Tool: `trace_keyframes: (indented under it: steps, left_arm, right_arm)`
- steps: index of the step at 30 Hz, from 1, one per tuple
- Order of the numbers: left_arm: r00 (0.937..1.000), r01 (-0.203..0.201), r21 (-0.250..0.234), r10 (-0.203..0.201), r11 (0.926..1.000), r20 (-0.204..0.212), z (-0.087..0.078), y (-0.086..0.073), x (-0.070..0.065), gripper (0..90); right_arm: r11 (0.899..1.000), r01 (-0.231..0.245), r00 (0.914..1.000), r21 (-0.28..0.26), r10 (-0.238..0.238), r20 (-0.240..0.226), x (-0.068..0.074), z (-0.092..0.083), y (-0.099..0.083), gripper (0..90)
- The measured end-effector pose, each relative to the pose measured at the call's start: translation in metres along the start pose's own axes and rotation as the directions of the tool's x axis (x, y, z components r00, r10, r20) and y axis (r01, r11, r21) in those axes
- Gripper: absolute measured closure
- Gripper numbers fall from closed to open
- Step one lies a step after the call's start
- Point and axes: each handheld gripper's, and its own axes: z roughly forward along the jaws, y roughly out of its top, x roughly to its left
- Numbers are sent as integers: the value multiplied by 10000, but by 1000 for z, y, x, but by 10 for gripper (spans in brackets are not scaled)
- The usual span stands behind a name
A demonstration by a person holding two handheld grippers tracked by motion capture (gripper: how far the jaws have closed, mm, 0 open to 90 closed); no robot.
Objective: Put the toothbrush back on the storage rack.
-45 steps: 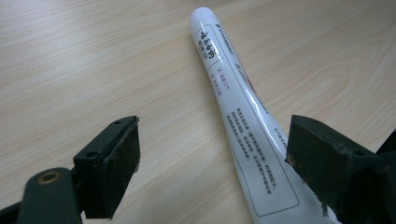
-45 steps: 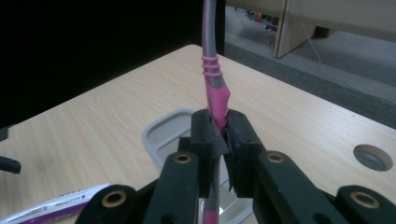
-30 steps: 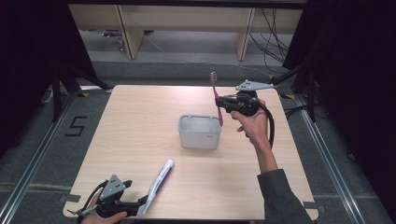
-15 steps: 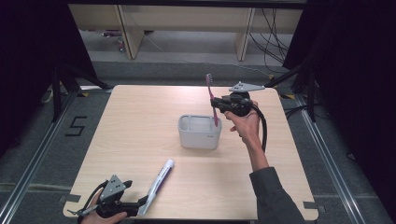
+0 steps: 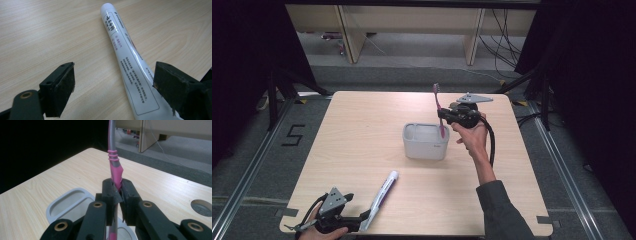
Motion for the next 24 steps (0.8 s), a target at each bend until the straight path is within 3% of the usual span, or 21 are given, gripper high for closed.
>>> trace_keyframes:
  steps: [5, 6, 8, 14, 17, 21, 22, 24]
  left_arm:
    - [10000, 0, 20, 0, 10000, 1, 0, 0, 0, 168]
    - [10000, 2, 1, -2, 10000, 1, 0, 0, 0, 167]
    - [10000, 6, -8, -6, 10000, 0, 0, 0, 0, 167]
    - [10000, -4, 26, 4, 10000, 1, 0, 0, 0, 168]
    - [10000, -5, 21, 5, 10000, 6, 0, 0, 0, 168]
    - [10000, -8, 35, 8, 10000, 4, 0, 0, 0, 168]
    - [9999, -138, 157, 138, 9998, -2, -1, 0, 1, 168]
    - [9997, -229, 228, 229, 9995, 6, -1, 0, 1, 168]
  right_arm:
    - [9999, 69, 10000, -83, -69, -6, -2, 4, -7, 829]
    - [9998, 195, 9995, -29, -195, 231, -2, 5, -9, 829]
    - [9999, -98, 9999, 55, 98, 34, -2, 6, -12, 828]
    - [10000, -79, 9999, 59, 79, 93, -5, 10, -18, 827]
    - [9995, -310, 9994, 105, 309, 134, -3, 10, -21, 827]
    - [9999, -141, 9999, 63, 141, 95, -5, 12, -25, 827]
    - [9993, -363, 9992, 103, 361, 152, -4, 12, -26, 827]
    - [9999, -156, 9997, 55, 155, 198, -7, 12, -28, 827]
